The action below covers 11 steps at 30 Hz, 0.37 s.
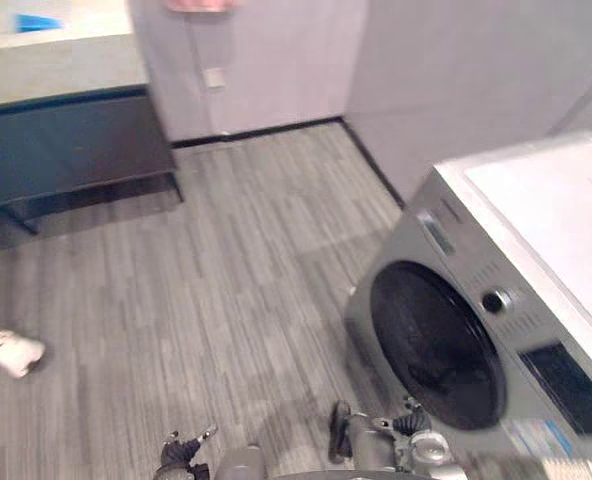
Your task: Pick up the laundry basket with both hands and put the clothes into the washing machine.
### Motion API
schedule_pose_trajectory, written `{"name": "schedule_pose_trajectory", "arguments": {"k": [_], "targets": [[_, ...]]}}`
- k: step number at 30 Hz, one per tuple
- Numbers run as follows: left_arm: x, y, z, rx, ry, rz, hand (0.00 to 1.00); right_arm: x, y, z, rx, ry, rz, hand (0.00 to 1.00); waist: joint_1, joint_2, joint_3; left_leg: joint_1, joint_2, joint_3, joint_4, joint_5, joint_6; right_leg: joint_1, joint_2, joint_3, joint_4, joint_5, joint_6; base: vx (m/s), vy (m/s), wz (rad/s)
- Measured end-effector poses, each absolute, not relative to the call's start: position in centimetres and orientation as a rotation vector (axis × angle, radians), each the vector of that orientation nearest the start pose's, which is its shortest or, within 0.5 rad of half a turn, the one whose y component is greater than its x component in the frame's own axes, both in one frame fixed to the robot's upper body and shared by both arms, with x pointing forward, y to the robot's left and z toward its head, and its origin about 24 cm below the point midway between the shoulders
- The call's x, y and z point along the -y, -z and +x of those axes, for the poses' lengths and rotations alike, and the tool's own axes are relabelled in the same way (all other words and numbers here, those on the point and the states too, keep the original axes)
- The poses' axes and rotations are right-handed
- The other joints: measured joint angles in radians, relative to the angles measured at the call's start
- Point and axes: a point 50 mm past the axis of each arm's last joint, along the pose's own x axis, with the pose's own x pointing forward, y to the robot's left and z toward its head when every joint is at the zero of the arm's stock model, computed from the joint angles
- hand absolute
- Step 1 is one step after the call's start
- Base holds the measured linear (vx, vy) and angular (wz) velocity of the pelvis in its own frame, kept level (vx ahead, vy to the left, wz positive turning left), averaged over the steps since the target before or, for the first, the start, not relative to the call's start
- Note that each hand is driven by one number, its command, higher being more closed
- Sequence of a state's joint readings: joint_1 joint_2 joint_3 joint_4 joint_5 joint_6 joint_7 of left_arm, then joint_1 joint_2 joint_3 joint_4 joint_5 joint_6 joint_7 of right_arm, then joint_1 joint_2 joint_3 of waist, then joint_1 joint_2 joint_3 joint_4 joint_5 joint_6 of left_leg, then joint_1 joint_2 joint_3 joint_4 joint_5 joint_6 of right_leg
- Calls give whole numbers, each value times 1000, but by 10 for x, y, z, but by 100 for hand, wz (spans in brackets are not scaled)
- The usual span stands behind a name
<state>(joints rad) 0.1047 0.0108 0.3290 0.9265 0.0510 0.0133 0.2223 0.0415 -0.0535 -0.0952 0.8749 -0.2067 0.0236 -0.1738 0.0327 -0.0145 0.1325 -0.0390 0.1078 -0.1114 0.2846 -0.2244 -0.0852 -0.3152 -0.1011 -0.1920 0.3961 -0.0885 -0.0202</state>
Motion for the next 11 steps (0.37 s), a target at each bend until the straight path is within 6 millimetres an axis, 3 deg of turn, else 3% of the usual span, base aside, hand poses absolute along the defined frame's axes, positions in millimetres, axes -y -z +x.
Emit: {"name": "schedule_pose_trajectory", "arguments": {"k": [2, 4, 6, 9, 11], "targets": [[-211, 153, 96, -1051, -536, -5, 0, 193, 139, 143, -932, 197, -268, 0, -2, 19, -3, 2, 57, 46, -2, 23, -38, 59, 21, -83, -29, -15, -25, 302, -284, 106], [-207, 153, 98, -1047, -533, -17, 0, 187, 141, 140, -945, 207, -235, 0, -15, 4, 2, 19, 106, 177, -32, 42, -65, 149, 37, -152, -79, -27, -45, 196, -218, 105], [-204, 152, 105, -1034, -508, -13, 0, 191, 139, 144, -935, 217, -245, 0, -16, -13, -1, 14, 96, 298, -108, 58, -55, 175, 33, -168, -121, -25, -45, 67, -91, 66], [-209, 152, 104, -1042, -491, 30, 0, 194, 140, 146, -941, 217, -258, 0, -13, -22, -11, 20, 79, 318, -163, 136, -28, 170, 38, -159, -160, 3, -33, -24, 29, -5], [-216, 151, 101, -1048, -483, 73, 0, 185, 144, 142, -966, 203, -237, 0, -5, -30, -26, 32, 64, 354, -209, 161, -17, 176, 51, -119, -250, 69, -23, -3, 78, -35]]}}
